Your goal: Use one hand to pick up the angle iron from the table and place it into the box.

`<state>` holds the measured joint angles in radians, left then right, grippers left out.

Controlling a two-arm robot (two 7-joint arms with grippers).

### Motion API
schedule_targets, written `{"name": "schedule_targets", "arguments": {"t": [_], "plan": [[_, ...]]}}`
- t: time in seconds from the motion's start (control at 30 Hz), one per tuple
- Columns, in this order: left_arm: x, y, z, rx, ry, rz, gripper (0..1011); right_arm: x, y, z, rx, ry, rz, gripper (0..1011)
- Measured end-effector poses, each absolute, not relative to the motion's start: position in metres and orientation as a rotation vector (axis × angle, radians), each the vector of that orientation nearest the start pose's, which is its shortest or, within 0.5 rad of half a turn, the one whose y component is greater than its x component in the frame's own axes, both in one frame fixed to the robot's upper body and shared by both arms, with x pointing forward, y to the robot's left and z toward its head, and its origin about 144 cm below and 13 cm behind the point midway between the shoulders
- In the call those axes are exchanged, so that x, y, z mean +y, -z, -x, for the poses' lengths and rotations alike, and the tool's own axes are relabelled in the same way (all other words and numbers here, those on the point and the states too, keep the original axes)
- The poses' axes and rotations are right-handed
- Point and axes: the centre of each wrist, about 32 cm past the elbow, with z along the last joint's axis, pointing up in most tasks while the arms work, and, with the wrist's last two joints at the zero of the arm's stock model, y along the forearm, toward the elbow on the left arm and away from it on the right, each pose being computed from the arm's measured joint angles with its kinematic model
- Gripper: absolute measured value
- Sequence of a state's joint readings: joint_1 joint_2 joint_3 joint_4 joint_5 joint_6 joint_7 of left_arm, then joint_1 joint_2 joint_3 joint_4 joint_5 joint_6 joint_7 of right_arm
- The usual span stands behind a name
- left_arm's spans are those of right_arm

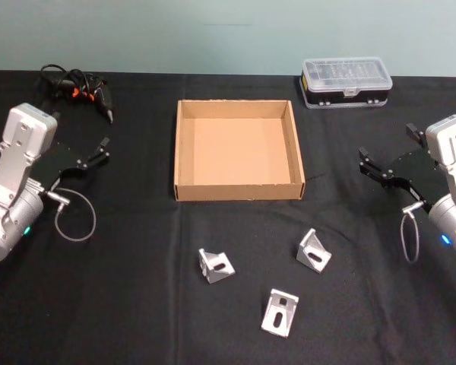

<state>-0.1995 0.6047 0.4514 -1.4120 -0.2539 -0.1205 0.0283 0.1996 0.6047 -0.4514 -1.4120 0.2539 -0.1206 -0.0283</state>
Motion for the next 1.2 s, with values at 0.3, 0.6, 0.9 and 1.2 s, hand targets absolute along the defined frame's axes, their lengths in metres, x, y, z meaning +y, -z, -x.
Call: {"name": "schedule_targets", "arguments": {"t": [0.3, 0.6, 0.9, 1.2], "plan": [[0.3097, -1.1398, -0.4886, -0.285, -1.248, -0.304, 1011, -0.3097, -1.1398, -0.4886, -0.285, 1.248, 0.304, 1003], [0.3097, -1.1398, -0.4886, -0.285, -1.248, -0.304, 1011, -0.3097, -1.1398, -0.4887, -0.285, 1.248, 0.304, 1003], [0.3097, -1.1398, -0.4886, -0.285, -1.248, -0.304, 1011, -0.3096, -1.1398, -0.4886, -0.285, 1.248, 0.304, 1003], [0.3097, -1.1398, -0.4886, -0.285, -1.248, -0.304, 1011, -0.3097, -1.1398, -0.4886, -0.285, 1.248, 0.304, 1003]]}}
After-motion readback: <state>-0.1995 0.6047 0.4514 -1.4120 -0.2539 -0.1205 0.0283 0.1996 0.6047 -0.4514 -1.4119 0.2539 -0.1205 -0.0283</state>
